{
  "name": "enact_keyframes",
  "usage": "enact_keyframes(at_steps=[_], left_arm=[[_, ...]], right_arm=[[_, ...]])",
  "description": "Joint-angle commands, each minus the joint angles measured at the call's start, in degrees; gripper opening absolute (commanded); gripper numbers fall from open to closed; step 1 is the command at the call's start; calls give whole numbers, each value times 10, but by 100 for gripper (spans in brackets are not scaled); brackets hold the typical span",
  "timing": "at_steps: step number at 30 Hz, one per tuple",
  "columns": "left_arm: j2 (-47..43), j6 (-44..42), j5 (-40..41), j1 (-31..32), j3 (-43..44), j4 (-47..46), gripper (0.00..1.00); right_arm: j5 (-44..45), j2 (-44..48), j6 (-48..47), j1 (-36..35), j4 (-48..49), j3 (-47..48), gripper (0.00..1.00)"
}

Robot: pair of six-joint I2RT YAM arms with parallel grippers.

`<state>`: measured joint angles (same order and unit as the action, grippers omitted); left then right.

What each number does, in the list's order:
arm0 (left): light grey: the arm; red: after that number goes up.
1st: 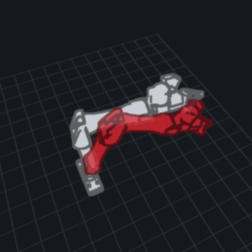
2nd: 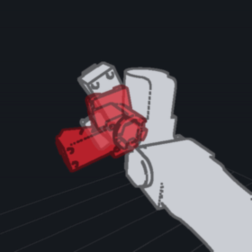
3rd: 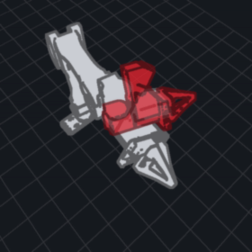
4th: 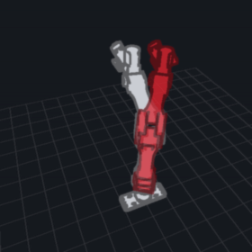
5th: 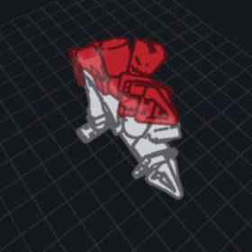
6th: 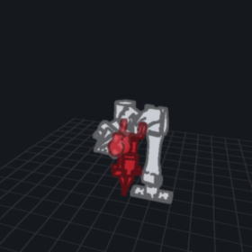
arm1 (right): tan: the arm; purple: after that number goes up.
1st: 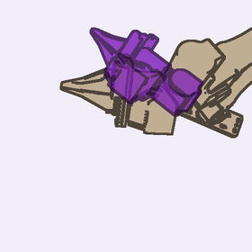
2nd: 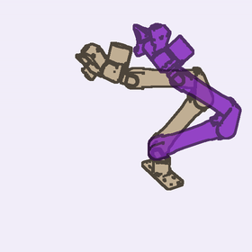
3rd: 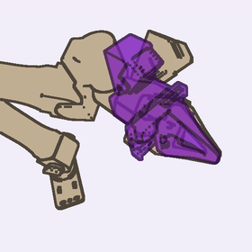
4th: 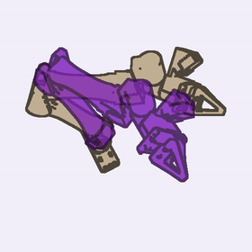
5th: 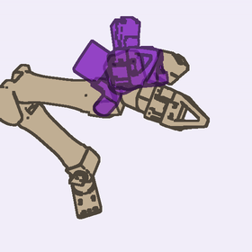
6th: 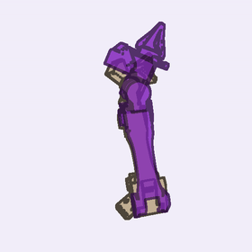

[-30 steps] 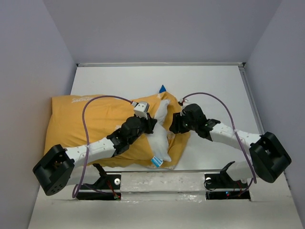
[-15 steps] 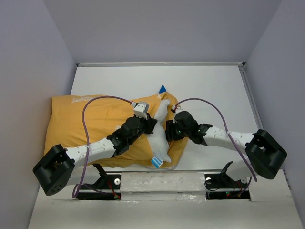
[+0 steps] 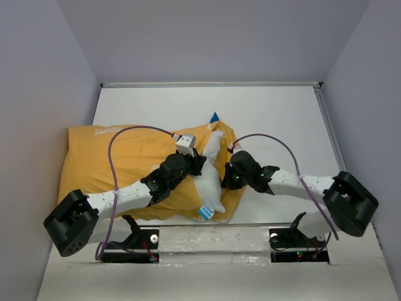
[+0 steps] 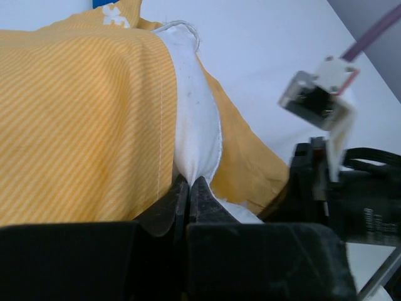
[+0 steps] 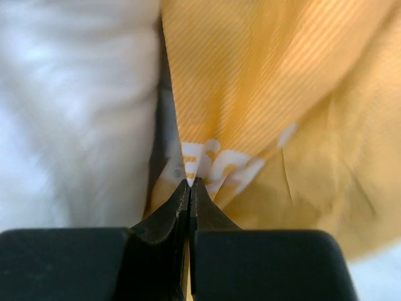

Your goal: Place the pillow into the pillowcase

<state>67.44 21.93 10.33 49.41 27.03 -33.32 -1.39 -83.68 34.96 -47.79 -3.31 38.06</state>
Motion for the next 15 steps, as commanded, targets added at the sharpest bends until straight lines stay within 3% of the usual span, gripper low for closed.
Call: enact_keyframes(at_steps=[1, 4, 9, 15], left_arm=[[37, -44, 96, -5, 34, 23, 0], [73, -56, 147, -18, 53, 0, 0], [150, -73, 177, -48, 98, -36, 0], [232, -124, 214, -77, 162, -58, 0]], right_arm=[[46, 140, 0, -13, -68, -18, 0], [19, 238, -10, -13, -170, -19, 0], [-124, 350, -36, -13, -287, 9, 0], [-200, 397, -125, -13, -437, 104, 0]])
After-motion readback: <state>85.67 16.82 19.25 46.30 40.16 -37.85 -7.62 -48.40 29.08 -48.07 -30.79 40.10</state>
